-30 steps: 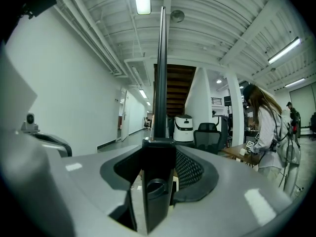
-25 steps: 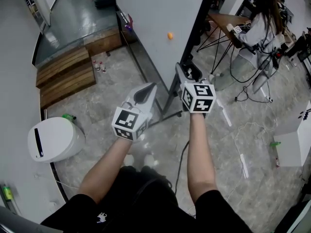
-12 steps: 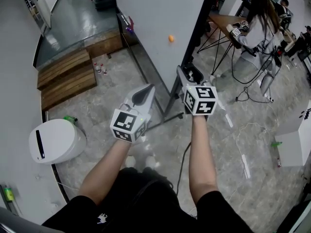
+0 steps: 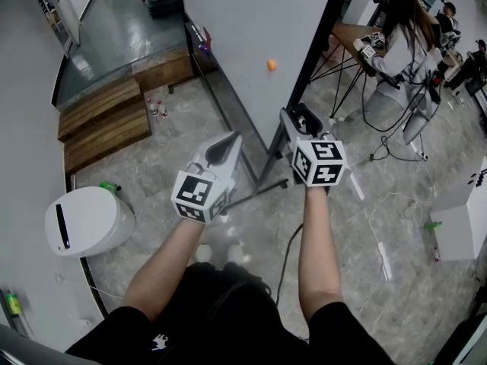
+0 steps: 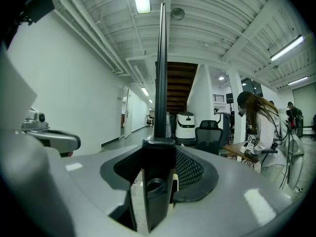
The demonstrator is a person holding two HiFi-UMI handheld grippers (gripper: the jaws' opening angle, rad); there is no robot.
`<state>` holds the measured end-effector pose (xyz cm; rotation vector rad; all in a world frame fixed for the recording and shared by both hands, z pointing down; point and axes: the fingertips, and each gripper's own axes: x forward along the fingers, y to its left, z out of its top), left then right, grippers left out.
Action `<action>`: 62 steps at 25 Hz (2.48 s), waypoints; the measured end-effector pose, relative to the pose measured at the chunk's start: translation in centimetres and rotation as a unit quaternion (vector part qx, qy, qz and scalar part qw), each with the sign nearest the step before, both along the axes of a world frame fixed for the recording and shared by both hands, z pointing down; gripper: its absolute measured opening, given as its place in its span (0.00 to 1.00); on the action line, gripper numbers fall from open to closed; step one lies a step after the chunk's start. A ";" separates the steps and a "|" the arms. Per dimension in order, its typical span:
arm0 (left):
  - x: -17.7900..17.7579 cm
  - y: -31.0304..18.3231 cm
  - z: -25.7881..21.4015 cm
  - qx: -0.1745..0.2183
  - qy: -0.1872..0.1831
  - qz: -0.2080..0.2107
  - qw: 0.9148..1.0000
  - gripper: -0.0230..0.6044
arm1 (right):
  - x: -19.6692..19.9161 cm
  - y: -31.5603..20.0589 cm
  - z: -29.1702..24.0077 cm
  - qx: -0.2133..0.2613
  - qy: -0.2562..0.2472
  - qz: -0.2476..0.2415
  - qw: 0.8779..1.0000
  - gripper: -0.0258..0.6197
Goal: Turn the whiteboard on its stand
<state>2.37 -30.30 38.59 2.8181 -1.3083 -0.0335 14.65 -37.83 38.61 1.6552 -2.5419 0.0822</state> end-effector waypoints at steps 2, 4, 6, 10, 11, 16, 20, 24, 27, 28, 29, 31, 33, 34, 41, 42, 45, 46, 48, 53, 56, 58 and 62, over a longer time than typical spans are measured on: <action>0.3 0.2 0.1 -0.001 0.000 0.002 1.000 0.04 | 0.3 0.4 0.0 0.001 -0.001 -0.002 1.000 0.35; 0.6 0.2 0.1 0.000 -0.001 0.003 1.000 0.04 | 0.6 0.6 0.0 0.001 -0.002 -0.002 1.000 0.35; 1.0 0.3 0.0 0.000 0.000 0.005 1.000 0.04 | 0.9 0.9 -0.1 0.000 -0.001 -0.002 1.000 0.35; 1.0 0.6 -0.1 0.000 0.002 0.008 1.000 0.04 | 1.0 1.5 0.0 -0.003 0.001 -0.003 1.000 0.35; 1.1 0.6 -0.1 0.000 0.002 0.008 1.000 0.04 | 1.1 1.6 0.0 -0.003 0.001 -0.003 1.000 0.35; 1.2 0.8 -0.4 0.004 0.003 0.008 1.000 0.04 | 1.4 2.0 0.1 -0.005 0.002 -0.004 1.000 0.35; 0.9 1.1 -0.2 0.005 0.003 0.009 1.000 0.04 | 1.5 2.7 0.3 -0.006 0.003 -0.004 1.000 0.35; 1.4 1.9 -0.4 0.010 0.005 0.009 1.000 0.04 | 2.3 4.0 0.4 -0.004 0.002 -0.007 1.000 0.35; 2.1 2.6 -0.1 0.009 0.005 0.014 1.000 0.04 | 2.7 5.1 0.6 -0.005 0.004 -0.010 1.000 0.35; 2.2 2.8 0.0 0.008 0.005 0.016 1.000 0.04 | 2.7 5.4 0.7 -0.006 0.004 -0.012 1.000 0.35; 2.3 2.9 0.0 0.008 0.005 0.018 1.000 0.04 | 2.6 5.8 0.7 -0.006 0.005 -0.014 1.000 0.35; 2.6 3.1 0.0 0.010 0.006 0.020 1.000 0.04 | 2.5 6.7 0.9 -0.007 0.005 -0.019 1.000 0.35; 2.9 3.3 0.2 0.010 0.008 0.022 1.000 0.04 | 2.4 7.9 1.0 -0.008 0.006 -0.025 1.000 0.35; 3.1 3.5 0.3 0.010 0.008 0.024 1.000 0.04 | 2.4 8.6 1.1 -0.008 0.007 -0.028 1.000 0.35; 3.5 4.1 0.2 0.006 0.010 0.037 0.999 0.04 | 2.6 11.6 0.9 -0.011 0.004 -0.020 1.000 0.35; 3.3 4.2 0.2 0.006 0.009 0.039 0.999 0.04 | 2.7 11.8 0.9 -0.012 0.005 -0.018 1.000 0.35; 2.7 4.3 0.0 0.008 0.008 0.044 0.999 0.04 | 2.8 12.1 0.9 -0.015 0.006 -0.015 1.000 0.35; 2.4 4.3 -0.1 0.009 0.008 0.044 0.999 0.04 | 2.8 12.0 0.9 -0.015 0.005 -0.014 1.000 0.35; 1.6 4.3 -0.2 0.009 0.009 0.043 0.999 0.04 | 2.8 11.9 0.8 -0.013 0.000 -0.012 1.000 0.35; 0.0 4.2 -0.6 0.011 0.014 0.040 0.999 0.04 | 2.7 12.1 0.5 -0.009 -0.004 -0.005 1.000 0.35; -0.8 4.1 -0.4 0.011 0.017 0.039 0.999 0.04 | 2.7 12.1 0.6 -0.006 -0.006 0.003 1.000 0.35; -1.3 3.9 -0.5 0.012 0.018 0.038 0.999 0.04 | 2.8 12.2 0.6 -0.003 -0.004 0.010 1.000 0.35; -1.6 3.7 -0.4 0.013 0.020 0.042 0.999 0.04 | 3.0 12.6 0.8 0.006 0.019 0.028 0.999 0.36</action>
